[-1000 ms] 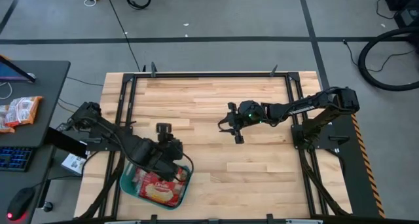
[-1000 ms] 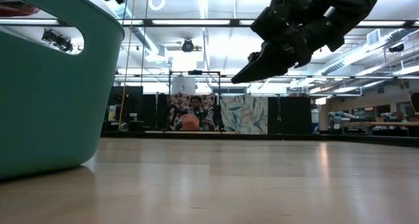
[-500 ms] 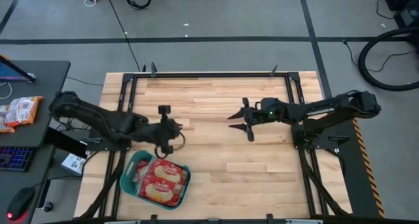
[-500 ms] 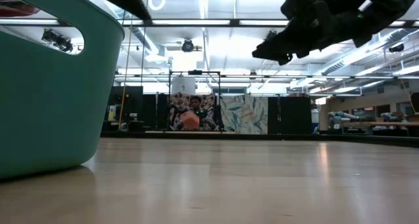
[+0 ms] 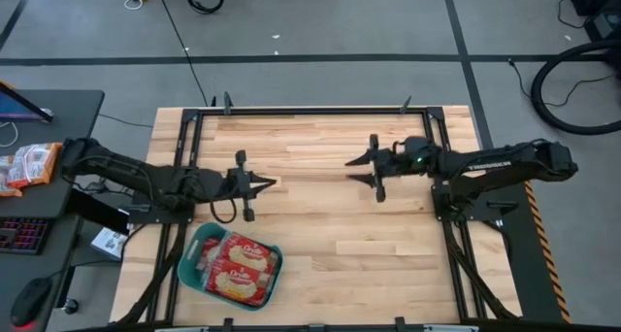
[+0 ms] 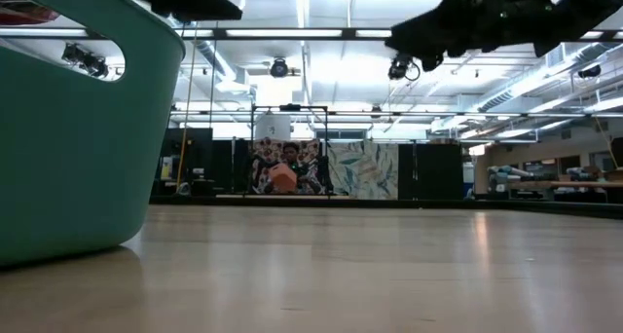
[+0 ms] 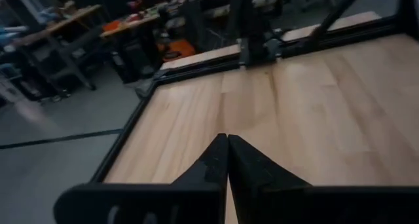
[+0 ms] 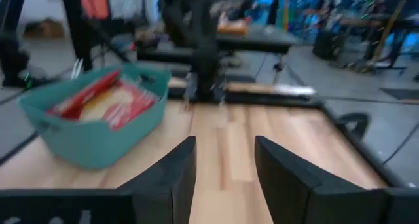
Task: Sort popcorn bags into baskets
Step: Return to Home Position
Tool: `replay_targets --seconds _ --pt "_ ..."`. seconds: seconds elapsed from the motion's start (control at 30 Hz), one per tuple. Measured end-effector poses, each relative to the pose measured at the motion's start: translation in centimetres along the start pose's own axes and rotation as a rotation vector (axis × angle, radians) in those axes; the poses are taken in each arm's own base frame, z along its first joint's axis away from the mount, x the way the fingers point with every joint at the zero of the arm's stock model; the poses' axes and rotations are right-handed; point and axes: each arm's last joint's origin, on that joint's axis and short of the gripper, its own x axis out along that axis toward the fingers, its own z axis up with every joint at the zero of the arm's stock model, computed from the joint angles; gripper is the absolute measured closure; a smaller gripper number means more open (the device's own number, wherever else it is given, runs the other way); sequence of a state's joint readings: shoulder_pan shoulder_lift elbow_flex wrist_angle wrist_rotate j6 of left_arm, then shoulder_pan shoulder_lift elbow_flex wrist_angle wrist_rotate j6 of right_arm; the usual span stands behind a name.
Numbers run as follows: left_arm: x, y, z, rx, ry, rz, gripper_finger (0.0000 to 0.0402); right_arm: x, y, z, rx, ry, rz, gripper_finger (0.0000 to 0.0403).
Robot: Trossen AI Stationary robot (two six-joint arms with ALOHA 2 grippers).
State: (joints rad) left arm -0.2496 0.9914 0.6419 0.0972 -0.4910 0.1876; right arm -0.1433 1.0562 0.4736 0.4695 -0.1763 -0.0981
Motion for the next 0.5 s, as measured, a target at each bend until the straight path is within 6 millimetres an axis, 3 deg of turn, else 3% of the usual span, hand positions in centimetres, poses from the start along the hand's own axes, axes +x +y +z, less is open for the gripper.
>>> replay_targets --seconds 0.17,0.5 --pt "-1.2 0.8 -1.4 -0.009 -0.068 0.027 0.0389 -2.0 -1.3 1.2 0.026 -0.043 -0.027 0.0252" --pt "-4.4 2.9 -4.4 -0.119 -0.225 0.168 0.0389 -3.6 -2.4 0.8 0.125 -0.039 -0.101 0.0287"
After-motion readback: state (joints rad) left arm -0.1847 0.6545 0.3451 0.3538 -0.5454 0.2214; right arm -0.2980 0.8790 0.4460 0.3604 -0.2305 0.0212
